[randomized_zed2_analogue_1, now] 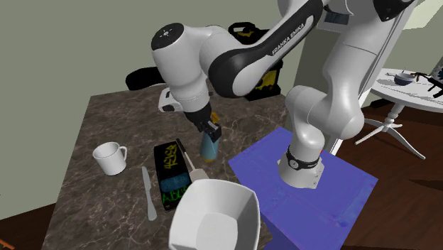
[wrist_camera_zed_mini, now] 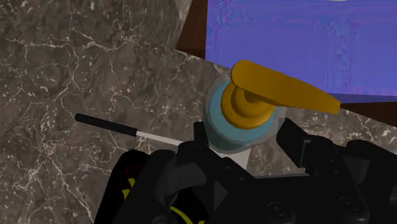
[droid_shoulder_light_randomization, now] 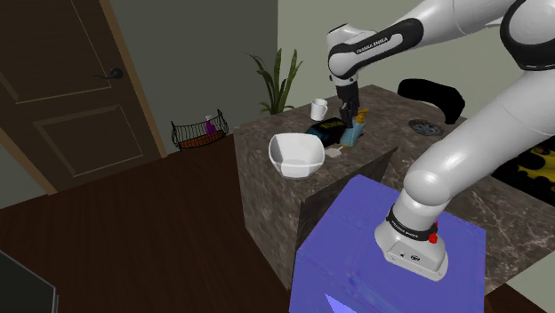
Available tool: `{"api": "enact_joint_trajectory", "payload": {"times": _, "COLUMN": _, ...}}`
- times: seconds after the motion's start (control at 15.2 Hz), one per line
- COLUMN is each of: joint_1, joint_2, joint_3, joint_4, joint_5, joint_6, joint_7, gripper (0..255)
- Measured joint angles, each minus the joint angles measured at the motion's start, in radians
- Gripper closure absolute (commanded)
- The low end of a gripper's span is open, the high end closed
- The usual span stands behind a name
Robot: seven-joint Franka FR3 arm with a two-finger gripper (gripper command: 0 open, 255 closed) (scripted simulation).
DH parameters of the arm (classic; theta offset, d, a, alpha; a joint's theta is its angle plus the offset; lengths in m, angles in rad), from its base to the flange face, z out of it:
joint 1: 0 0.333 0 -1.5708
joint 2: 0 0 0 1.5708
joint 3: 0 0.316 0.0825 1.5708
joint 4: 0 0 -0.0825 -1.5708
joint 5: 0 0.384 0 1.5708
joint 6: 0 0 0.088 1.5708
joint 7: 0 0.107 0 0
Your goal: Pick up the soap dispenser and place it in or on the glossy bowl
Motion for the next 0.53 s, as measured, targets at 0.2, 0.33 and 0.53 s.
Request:
{"api": "enact_joint_trajectory", "payload": {"times": 0.2, "joint_1": 0.002, "joint_2": -0.012, "joint_3": 0.005, "joint_4": 0.035, "joint_5": 0.005, "joint_6": -0.046, "joint_7": -0.009, "gripper": 255}}
{"api": "enact_joint_trajectory", "payload": {"times": 0.33, "joint_1": 0.003, "joint_2": -0.024, "joint_3": 0.009, "joint_4": 0.051, "joint_5": 0.007, "joint_6": -0.074, "joint_7": -0.012, "gripper": 255}}
{"api": "enact_joint_trajectory", "payload": {"times": 0.53, "joint_1": 0.003, "joint_2": -0.037, "joint_3": 0.012, "joint_4": 0.077, "joint_5": 0.008, "joint_6": -0.112, "joint_7": -0.02, "gripper": 255}}
